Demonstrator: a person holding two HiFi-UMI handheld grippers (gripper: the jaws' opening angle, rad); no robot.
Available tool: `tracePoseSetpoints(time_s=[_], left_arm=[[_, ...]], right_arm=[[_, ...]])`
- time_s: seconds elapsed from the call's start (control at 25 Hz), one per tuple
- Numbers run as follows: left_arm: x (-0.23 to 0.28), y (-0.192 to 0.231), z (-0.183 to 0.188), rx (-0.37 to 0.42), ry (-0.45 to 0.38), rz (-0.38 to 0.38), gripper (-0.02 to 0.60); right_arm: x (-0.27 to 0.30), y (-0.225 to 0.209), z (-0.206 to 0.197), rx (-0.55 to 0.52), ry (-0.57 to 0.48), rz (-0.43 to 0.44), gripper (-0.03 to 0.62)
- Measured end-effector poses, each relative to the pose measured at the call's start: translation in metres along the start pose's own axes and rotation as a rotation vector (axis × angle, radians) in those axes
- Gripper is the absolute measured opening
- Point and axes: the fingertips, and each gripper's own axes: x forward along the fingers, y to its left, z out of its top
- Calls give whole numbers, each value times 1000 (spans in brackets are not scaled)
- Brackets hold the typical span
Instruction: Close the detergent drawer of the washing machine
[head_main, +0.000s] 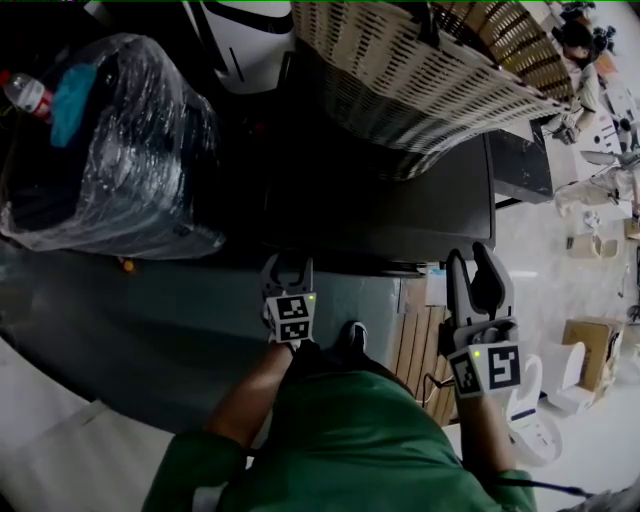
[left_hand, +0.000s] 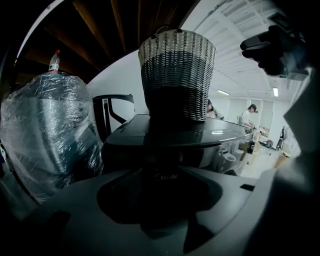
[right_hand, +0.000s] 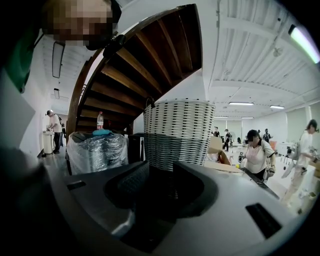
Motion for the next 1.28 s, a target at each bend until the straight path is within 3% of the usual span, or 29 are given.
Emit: tracePoseSetpoints(time_s=[1.28], left_arm=[[7, 1, 3, 5, 16, 11, 237]], right_arm=[[2, -12, 6, 11, -12, -2, 164]])
